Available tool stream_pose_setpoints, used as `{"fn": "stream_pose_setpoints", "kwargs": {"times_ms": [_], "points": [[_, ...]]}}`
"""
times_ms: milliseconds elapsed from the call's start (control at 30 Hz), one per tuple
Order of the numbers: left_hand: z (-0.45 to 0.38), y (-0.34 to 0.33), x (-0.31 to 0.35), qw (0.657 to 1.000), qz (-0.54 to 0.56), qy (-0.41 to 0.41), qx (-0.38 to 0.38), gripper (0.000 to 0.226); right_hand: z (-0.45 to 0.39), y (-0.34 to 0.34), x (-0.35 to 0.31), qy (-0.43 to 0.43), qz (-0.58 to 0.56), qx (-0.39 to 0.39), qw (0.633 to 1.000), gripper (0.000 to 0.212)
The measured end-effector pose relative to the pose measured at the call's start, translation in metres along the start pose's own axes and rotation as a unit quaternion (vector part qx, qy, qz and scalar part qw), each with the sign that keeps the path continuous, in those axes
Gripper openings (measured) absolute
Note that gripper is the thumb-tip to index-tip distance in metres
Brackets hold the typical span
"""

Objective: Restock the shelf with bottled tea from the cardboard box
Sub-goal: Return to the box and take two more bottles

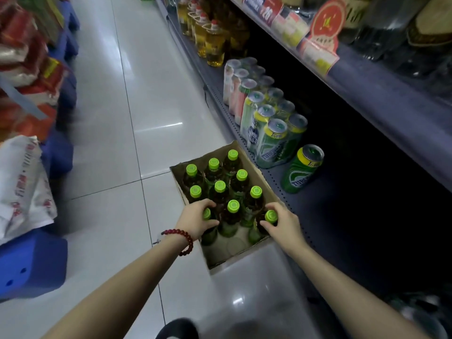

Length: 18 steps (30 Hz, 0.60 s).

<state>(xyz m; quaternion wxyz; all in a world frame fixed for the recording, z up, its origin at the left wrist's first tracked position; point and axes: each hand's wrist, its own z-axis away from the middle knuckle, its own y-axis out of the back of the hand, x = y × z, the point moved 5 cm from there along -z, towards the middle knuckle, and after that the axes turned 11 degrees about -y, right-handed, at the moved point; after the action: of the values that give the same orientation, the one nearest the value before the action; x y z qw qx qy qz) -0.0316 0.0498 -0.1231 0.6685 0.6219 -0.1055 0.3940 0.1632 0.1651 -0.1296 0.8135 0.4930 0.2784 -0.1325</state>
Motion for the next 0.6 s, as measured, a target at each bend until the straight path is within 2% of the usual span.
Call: {"fn": "stream_pose_setpoints", "kwargs": {"times_ms": [200,367,500,600], "points": [[0.009,-0.006,-0.022,0.99,0.067,0.046,0.119,0.045,0.001,-0.008,0.023,-0.052,-0.099,0.041,0.993,0.046],[0.01,-0.012,-0.025,0.984,0.092,0.05,0.144,0.048,0.002,-0.023,0.024,-0.088,-0.114,0.075,0.987,0.052],[0.01,-0.016,-0.025,0.984,0.107,0.052,0.13,0.04,0.001,-0.024,0.024,-0.081,-0.11,0.097,0.986,0.032],[0.013,-0.02,-0.019,0.985,0.111,0.033,0.125,0.038,0.003,-0.023,0.021,-0.06,-0.091,0.085,0.99,0.026]]}}
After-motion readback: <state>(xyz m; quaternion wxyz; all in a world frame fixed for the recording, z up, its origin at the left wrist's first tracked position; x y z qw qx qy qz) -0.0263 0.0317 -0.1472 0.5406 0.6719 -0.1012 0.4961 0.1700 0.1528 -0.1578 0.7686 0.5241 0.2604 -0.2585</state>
